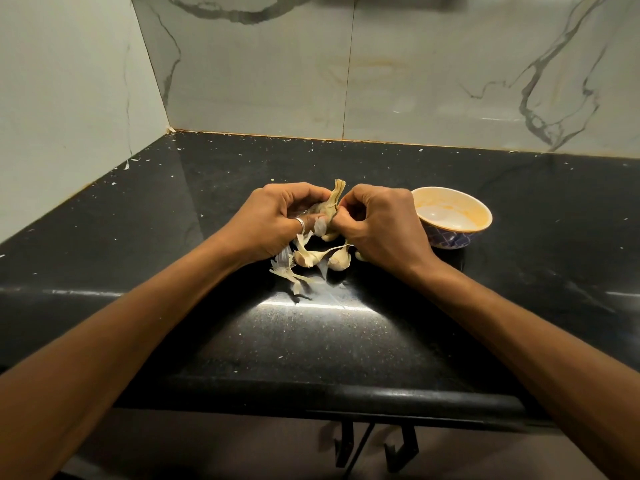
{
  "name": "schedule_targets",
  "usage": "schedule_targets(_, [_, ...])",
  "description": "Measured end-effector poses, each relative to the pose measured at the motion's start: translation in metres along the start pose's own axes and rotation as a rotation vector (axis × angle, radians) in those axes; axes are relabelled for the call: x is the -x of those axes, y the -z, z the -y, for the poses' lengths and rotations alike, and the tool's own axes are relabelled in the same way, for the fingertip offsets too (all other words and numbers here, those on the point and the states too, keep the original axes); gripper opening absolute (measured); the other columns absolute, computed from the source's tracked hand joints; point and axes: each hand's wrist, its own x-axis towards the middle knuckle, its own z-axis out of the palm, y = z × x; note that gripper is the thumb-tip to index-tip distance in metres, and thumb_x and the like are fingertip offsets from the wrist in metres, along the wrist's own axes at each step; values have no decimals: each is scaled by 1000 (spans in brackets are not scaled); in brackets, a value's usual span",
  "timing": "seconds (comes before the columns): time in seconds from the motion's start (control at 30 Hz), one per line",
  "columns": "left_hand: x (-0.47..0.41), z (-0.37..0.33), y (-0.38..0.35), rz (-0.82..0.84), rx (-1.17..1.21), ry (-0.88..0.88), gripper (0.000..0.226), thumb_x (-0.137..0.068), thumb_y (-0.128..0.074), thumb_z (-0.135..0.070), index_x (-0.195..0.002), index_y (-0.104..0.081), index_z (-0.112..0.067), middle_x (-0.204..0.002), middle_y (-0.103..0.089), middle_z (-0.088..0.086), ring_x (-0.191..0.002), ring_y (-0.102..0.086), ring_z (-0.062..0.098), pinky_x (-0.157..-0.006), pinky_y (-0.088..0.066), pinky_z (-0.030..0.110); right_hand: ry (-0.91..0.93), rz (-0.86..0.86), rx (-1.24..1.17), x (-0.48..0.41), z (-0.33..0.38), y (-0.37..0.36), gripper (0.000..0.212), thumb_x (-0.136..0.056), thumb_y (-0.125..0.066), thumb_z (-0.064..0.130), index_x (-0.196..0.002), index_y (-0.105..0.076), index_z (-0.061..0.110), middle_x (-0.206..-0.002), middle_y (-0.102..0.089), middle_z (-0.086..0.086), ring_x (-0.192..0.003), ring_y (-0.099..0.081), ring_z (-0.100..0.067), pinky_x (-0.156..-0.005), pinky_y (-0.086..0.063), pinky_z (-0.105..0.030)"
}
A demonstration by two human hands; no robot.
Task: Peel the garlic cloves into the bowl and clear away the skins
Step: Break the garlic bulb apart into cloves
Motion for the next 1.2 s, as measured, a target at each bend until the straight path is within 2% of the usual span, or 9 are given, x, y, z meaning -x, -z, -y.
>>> schedule_targets(0.1, [1, -3, -1, 8, -4, -7, 37, -88, -71, 1, -117, -68, -21, -111, -74, -4, -107, -70, 10, -101, -53, 32, -14, -9, 8, 0, 1, 1, 11, -88, -71, 17, -78, -73, 12, -69, -69, 3, -59, -61, -7, -58, -50, -27])
schedule_targets(0.2, [2, -3, 0, 10, 28, 14, 37, -88, -70, 3, -120, -68, -16, -111, -74, -2, -107, -70, 10, -102, -53, 32, -47, 6, -8, -1, 2, 3, 11, -88, -70, 18, -78, -73, 13, -68, -68, 7, -60, -61, -4, -60, -50, -24])
schedule_targets(0.33, [1, -2, 0, 30, 46, 32, 37, -91, -67, 3, -124, -65, -14, -113, -74, -3, -109, -70, 9, -102, -52, 30, -78, 31, -31, -3, 0, 3, 12, -89, -69, 20, -81, -74, 13, -70, -69, 5, -64, -65, -8, -65, -55, -33])
schedule_targets(0.47, [1, -2, -3, 15, -9, 32, 29, -95, -67, -6, -118, -67, -23, -107, -74, -10, -103, -70, 3, -96, -54, 25, -47, 24, -25, -3, -1, 1, 14, -90, -70, 22, -82, -73, 11, -71, -70, 3, -63, -64, -12, -65, -55, -38])
schedule_targets(0.57, [-1, 0, -5, -75, -39, 19, 17, -92, -73, -23, -109, -72, -21, -99, -76, -7, -94, -72, 8, -89, -58, 34, 20, 27, -9, -1, -1, -1, 18, -92, -68, 26, -84, -72, 10, -73, -71, 0, -64, -64, -15, -64, -54, -39])
schedule_targets(0.67, [-2, 1, -6, -155, -33, 14, 21, -87, -78, -30, -105, -76, -19, -96, -77, -3, -95, -74, 18, -91, -58, 46, 73, 26, 26, 0, -2, -2, 20, -91, -64, 27, -84, -70, 9, -75, -71, -3, -66, -63, -19, -64, -53, -42])
schedule_targets(0.9, [-5, 0, -8, -175, 12, 37, 18, -88, -77, -11, -105, -78, -15, -96, -78, 1, -96, -74, 18, -94, -58, 42, 57, 15, 41, 0, -2, -3, 14, -89, -65, 22, -83, -67, 9, -76, -68, -2, -68, -61, -21, -66, -52, -44])
schedule_targets(1.07, [-5, -3, -7, -144, 100, 77, 19, -91, -70, -2, -107, -76, -10, -97, -78, 4, -92, -74, 14, -82, -59, 25, 22, 14, 30, -1, 0, -3, 11, -89, -66, 19, -85, -69, 9, -76, -69, -1, -69, -62, -20, -68, -52, -41])
schedule_targets(1.2, [-6, -3, -8, -146, 136, 92, 18, -90, -70, 1, -103, -74, -10, -95, -77, 6, -86, -73, 11, -80, -57, 22, -1, 17, 31, -1, 0, -2, 11, -90, -65, 19, -83, -67, 11, -75, -65, 2, -68, -59, -18, -66, -50, -40])
